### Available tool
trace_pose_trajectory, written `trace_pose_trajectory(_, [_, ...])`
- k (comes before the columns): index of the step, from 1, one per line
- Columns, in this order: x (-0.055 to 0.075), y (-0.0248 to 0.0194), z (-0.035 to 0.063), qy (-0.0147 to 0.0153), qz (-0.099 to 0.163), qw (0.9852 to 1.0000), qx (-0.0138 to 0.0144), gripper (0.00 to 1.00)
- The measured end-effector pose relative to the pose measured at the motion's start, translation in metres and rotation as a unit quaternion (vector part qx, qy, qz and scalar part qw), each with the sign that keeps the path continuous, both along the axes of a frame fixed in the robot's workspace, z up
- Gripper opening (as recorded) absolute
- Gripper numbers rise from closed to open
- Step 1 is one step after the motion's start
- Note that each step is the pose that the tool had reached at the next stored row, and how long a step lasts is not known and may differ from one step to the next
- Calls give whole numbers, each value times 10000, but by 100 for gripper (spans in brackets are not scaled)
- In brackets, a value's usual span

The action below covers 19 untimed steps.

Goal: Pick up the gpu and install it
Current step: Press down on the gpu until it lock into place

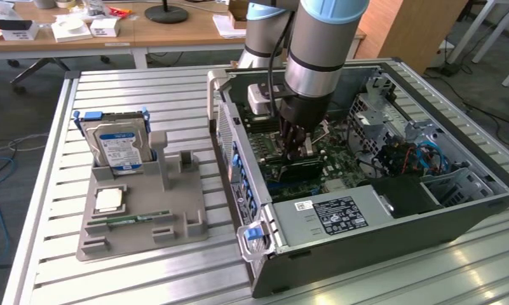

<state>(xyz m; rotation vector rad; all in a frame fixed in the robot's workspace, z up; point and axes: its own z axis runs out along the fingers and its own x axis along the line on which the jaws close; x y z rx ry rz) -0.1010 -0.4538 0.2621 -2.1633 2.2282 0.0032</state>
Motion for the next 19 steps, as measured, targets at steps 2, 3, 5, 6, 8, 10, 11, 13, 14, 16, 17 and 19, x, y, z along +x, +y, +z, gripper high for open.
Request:
trace_pose_trajectory(2, [0, 0, -1, 1, 0, 10000, 0, 10])
trace_pose_trajectory(3, [0, 0, -1, 1, 0, 10000, 0, 10])
trace_pose_trajectory(5, [0, 0, -1, 0, 0, 10000, 0, 10])
trace_pose_trajectory(6, [0, 0, -2, 0, 0, 10000, 1, 10])
trace_pose_trajectory(8, [-6, 0, -6, -1, -1, 10000, 4, 10])
trace_pose_trajectory(10, [-10, -1, -6, -1, 0, 10000, 3, 10])
trace_pose_trajectory(11, [-10, -1, -6, 0, 0, 10000, 3, 10])
trace_pose_trajectory(13, [-10, -2, -6, 0, 0, 10000, 2, 10])
trace_pose_trajectory(14, [-10, -2, -6, 0, 0, 10000, 3, 10])
trace_pose_trajectory(16, [-11, -4, -10, 1, 0, 10000, 0, 10])
trace_pose_trajectory(17, [-12, -4, -11, 2, 0, 10000, 0, 10])
trace_pose_trajectory(19, [-12, -4, -12, 1, 0, 10000, 1, 10])
